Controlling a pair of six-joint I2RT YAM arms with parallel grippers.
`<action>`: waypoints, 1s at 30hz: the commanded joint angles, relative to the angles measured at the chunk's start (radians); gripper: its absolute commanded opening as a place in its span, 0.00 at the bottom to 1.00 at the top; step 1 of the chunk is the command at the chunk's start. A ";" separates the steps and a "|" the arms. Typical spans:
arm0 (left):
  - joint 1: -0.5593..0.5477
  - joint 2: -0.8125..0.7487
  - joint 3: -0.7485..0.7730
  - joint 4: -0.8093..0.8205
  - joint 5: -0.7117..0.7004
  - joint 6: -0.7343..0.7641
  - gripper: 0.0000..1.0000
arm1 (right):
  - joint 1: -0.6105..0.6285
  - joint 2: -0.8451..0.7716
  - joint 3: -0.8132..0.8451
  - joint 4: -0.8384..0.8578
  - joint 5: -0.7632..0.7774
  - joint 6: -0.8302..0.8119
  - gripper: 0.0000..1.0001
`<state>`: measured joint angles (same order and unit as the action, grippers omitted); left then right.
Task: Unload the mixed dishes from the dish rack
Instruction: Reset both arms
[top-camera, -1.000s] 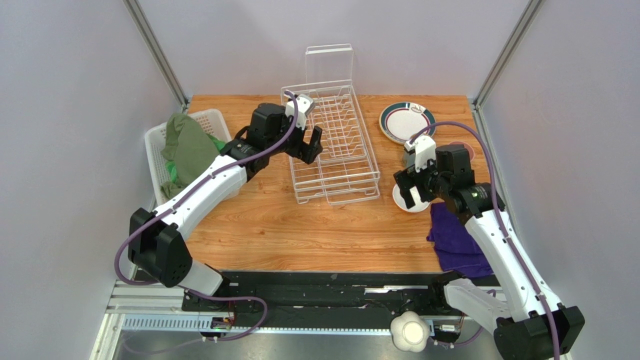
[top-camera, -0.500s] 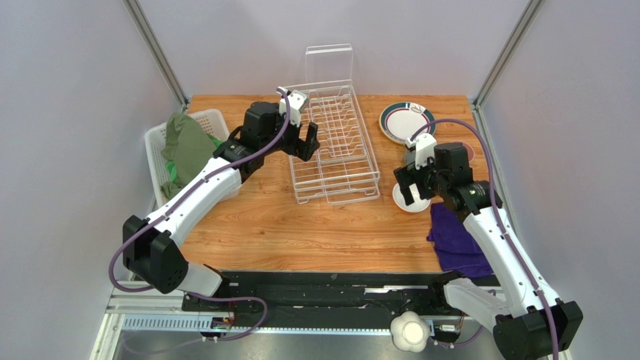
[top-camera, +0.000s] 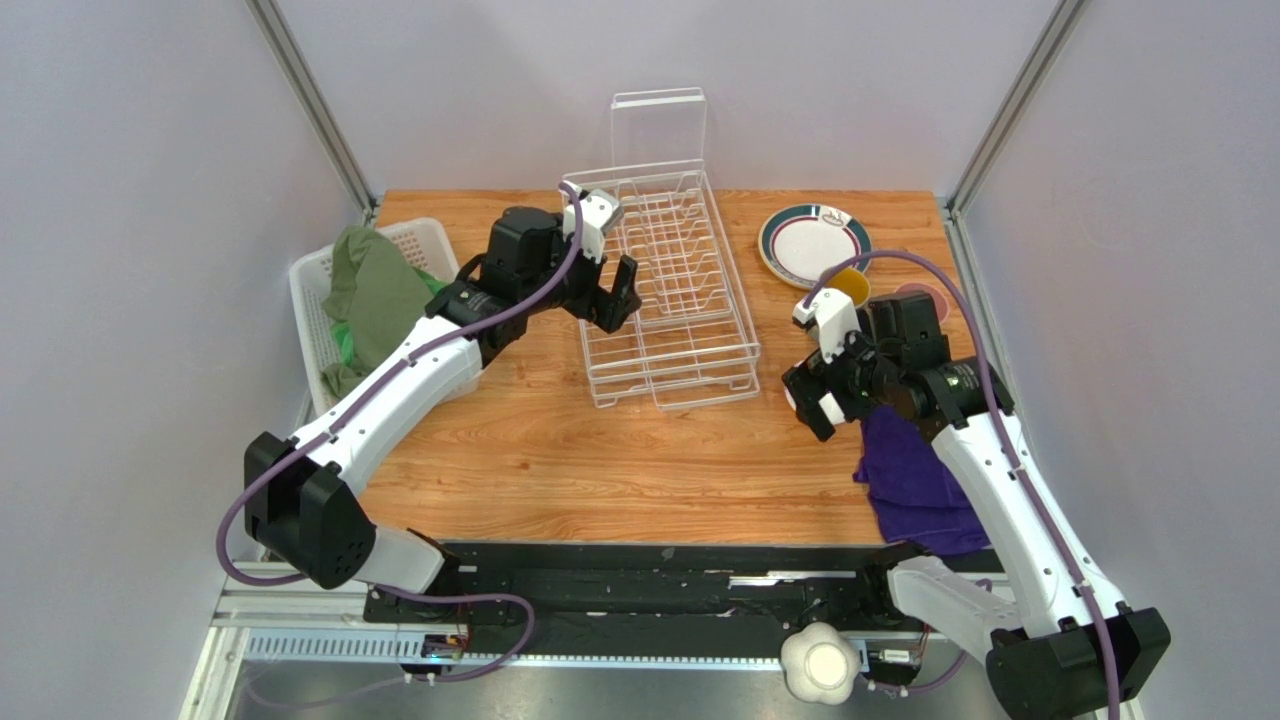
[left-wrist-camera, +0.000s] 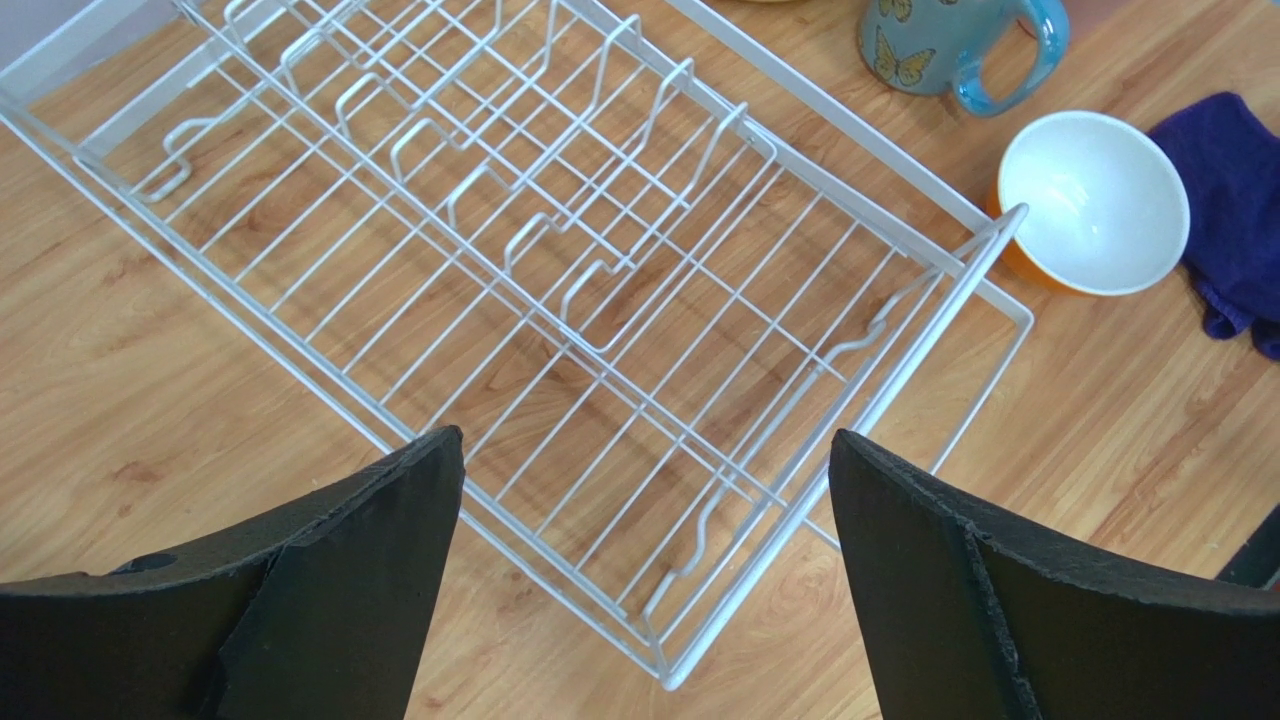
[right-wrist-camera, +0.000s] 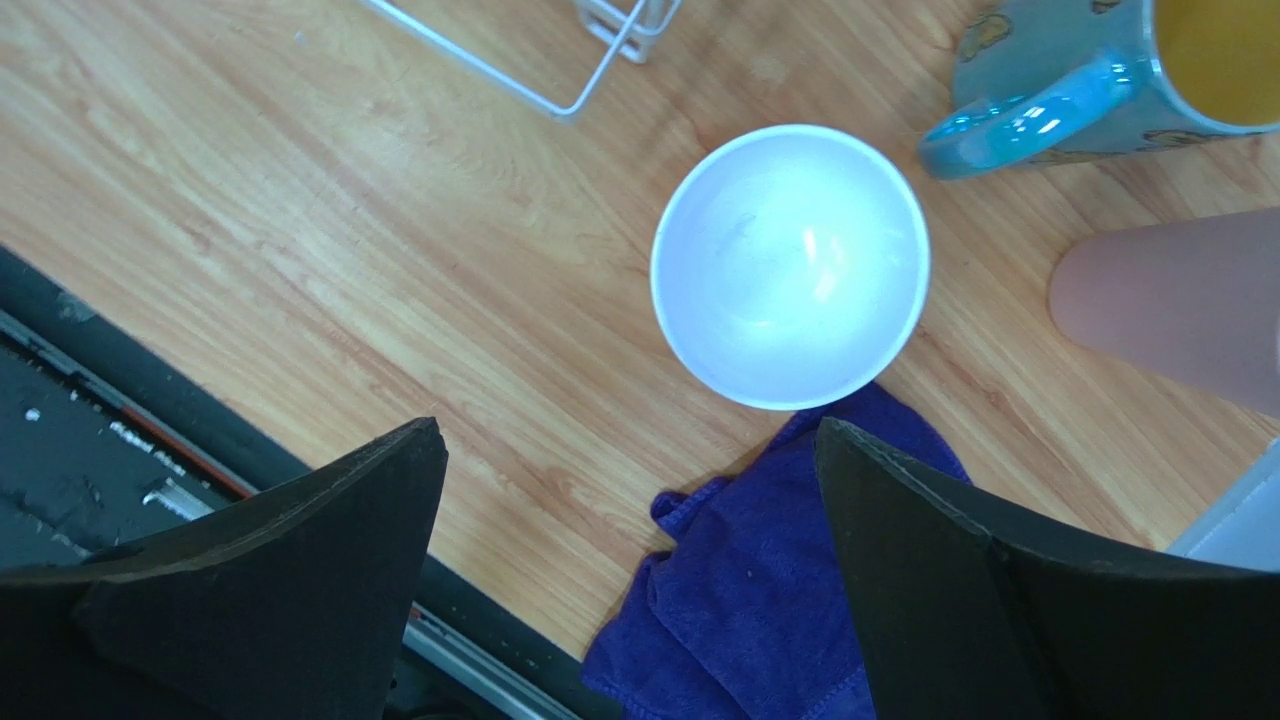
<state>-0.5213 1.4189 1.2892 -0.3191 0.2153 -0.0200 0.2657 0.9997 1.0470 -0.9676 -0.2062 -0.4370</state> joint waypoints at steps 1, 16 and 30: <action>0.006 -0.008 0.036 -0.011 0.039 0.018 0.99 | 0.000 -0.001 0.042 -0.062 -0.107 -0.072 1.00; 0.006 0.017 0.052 -0.043 0.045 0.087 0.99 | 0.131 0.031 0.022 -0.292 -0.237 -0.281 0.99; 0.006 -0.040 -0.062 0.113 -0.013 0.086 0.99 | 0.193 0.005 -0.035 -0.062 -0.059 -0.152 0.99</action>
<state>-0.5213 1.4342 1.2869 -0.3351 0.2420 0.0547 0.4538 1.0348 1.0172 -1.1786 -0.3492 -0.6601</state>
